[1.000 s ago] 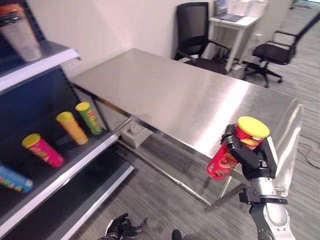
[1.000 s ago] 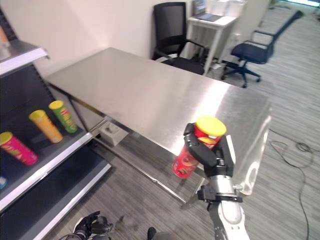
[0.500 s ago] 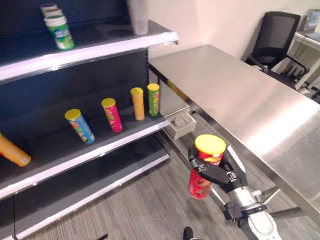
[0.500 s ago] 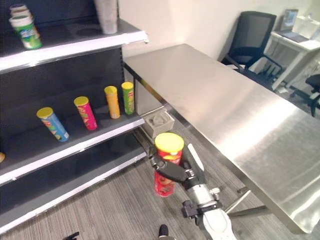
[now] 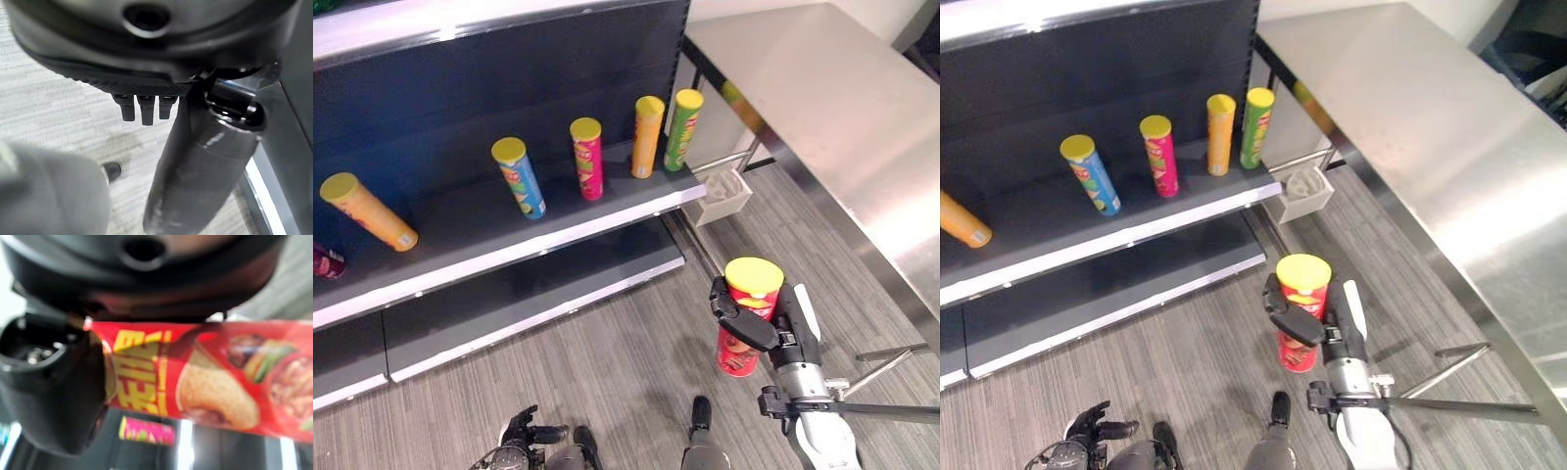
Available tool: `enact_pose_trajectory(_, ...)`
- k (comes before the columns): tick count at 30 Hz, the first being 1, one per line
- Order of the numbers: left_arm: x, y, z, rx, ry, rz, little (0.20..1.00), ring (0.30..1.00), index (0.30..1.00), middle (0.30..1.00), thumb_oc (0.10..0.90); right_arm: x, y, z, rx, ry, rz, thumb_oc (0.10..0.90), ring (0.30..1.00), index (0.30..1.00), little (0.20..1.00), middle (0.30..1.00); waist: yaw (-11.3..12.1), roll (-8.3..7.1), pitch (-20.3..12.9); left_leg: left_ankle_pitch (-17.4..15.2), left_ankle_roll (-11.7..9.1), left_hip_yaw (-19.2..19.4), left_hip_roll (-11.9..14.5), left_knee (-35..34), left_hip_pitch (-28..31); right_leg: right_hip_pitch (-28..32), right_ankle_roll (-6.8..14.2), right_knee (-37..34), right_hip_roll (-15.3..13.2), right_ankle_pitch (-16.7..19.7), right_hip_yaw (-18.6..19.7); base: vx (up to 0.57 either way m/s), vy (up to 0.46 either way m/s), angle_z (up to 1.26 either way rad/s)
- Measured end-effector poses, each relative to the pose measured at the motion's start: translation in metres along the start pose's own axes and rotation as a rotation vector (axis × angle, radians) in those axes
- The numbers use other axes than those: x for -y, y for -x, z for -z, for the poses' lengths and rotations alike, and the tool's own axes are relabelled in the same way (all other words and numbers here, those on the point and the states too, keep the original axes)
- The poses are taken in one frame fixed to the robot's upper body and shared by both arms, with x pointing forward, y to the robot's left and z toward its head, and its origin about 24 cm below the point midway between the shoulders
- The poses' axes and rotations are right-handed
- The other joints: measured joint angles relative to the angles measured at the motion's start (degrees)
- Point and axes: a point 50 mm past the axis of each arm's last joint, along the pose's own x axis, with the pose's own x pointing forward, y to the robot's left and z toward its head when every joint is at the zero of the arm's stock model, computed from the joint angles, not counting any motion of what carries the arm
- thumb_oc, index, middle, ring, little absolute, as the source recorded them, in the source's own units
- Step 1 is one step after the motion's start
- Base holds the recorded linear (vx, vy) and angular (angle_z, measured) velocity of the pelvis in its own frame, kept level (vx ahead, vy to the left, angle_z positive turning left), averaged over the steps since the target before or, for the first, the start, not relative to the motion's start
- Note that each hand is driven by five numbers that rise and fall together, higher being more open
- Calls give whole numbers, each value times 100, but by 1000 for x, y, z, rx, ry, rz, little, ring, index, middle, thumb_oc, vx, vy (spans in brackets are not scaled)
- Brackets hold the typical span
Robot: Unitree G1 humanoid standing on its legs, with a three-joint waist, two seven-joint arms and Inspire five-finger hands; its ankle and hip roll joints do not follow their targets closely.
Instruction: Put the goods on the table back onto the shelves and tidy them up.
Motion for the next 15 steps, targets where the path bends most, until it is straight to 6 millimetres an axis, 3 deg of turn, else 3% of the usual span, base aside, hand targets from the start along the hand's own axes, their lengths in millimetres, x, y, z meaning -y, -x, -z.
enact_pose_trajectory(2,0,0,-1,10,-6,3,900,900,900,900,800,-1,0,2,-9,13,-7,400,300,300,300,300,-86,-8,23,160,102,-97,-179,-361,193,-88,102,166,-76,112,492,60,236,24)
enact_pose_trajectory(3,0,1,1,7,-13,4,900,900,900,900,800,-1,0,2,-9,22,-10,400,300,300,300,300,-57,-5,25,247,164,-84,-198,-574,310,-202,240,319,-15,-71,719,65,342,-2)
enact_pose_trajectory(4,-3,1,5,-3,-19,-2,900,900,900,900,800,-1,0,2,-6,33,-10,400,300,300,300,300,-46,72,72,480,188,-127,-177,-999,544,-192,580,409,306,-809,1263,41,332,-3)
enact_pose_trajectory(5,-5,2,8,-7,-45,-2,900,900,900,900,800,2,1,2,-8,44,-2,400,300,300,300,300,-95,131,105,748,243,-110,-151,-1506,760,-212,746,578,777,-1262,1398,41,333,-5)
enact_pose_trajectory(6,-10,2,11,-12,-61,-11,900,900,900,900,800,3,1,2,-10,51,-8,400,300,300,300,300,-69,135,108,863,234,-69,-118,-1742,878,-319,779,811,1071,-1553,1539,44,175,-21)
enact_pose_trajectory(7,-15,4,17,-27,-78,-19,900,900,900,900,800,3,-1,1,1,60,-17,400,300,300,300,300,-54,165,123,1076,160,-22,-31,-2177,1111,-358,640,992,1605,-1848,1380,43,58,-29)
enact_pose_trajectory(9,-22,6,27,-54,-88,-30,900,900,900,900,800,6,3,2,-7,87,-30,400,300,300,300,300,-68,95,81,1119,100,32,-92,-2336,1237,-210,522,728,1969,-1877,1113,82,82,-19)
enact_pose_trajectory(11,-15,8,31,-61,-85,-10,900,900,900,900,800,11,5,4,-21,127,-41,400,300,300,300,300,-118,91,73,1103,77,-9,-155,-2357,1310,117,394,300,1989,-1818,1226,191,81,1)
enact_pose_trajectory(14,8,11,32,-58,-76,64,900,900,900,900,800,19,8,9,-51,176,-53,400,300,300,300,300,-142,325,94,1088,10,-36,-97,-2361,1649,566,334,146,2068,-1858,1271,236,-20,7)
enact_pose_trajectory(15,16,13,34,-57,-72,90,900,900,900,900,800,21,9,10,-62,192,-64,400,300,300,300,300,-154,391,51,960,-178,-44,-43,-2360,1864,830,145,61,2128,-1981,1267,190,-61,5)
